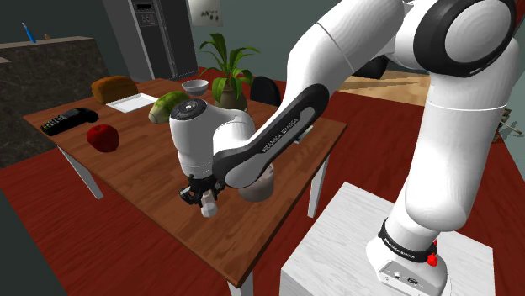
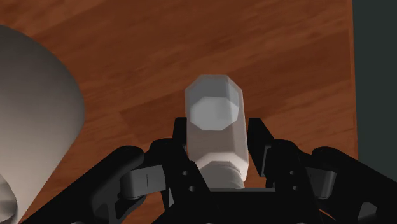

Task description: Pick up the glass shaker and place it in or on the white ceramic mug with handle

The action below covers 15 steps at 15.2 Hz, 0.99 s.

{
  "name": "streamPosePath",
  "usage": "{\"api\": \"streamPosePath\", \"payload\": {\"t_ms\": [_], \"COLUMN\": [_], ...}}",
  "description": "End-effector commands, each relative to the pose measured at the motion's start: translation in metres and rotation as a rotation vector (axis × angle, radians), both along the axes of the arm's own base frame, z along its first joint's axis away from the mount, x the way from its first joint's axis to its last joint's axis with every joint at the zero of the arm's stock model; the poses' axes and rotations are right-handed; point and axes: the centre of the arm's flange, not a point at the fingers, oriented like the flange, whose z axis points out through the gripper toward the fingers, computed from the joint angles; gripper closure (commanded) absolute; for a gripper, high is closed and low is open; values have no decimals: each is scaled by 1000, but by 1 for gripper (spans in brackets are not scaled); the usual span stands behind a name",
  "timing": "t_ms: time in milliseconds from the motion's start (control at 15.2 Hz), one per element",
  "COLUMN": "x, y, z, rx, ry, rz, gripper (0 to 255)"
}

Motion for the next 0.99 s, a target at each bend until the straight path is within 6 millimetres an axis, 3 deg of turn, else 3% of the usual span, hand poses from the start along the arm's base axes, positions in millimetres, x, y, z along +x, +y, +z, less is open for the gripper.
{"api": "streamPosePath", "payload": {"t_ms": [0, 396, 924], "x": [0, 0, 0], "y": [0, 0, 0], "z": [0, -1, 42], "rx": [-1, -1, -1], "ry": [1, 1, 1], "rz": [-1, -1, -1], "gripper": [255, 255, 255]}}
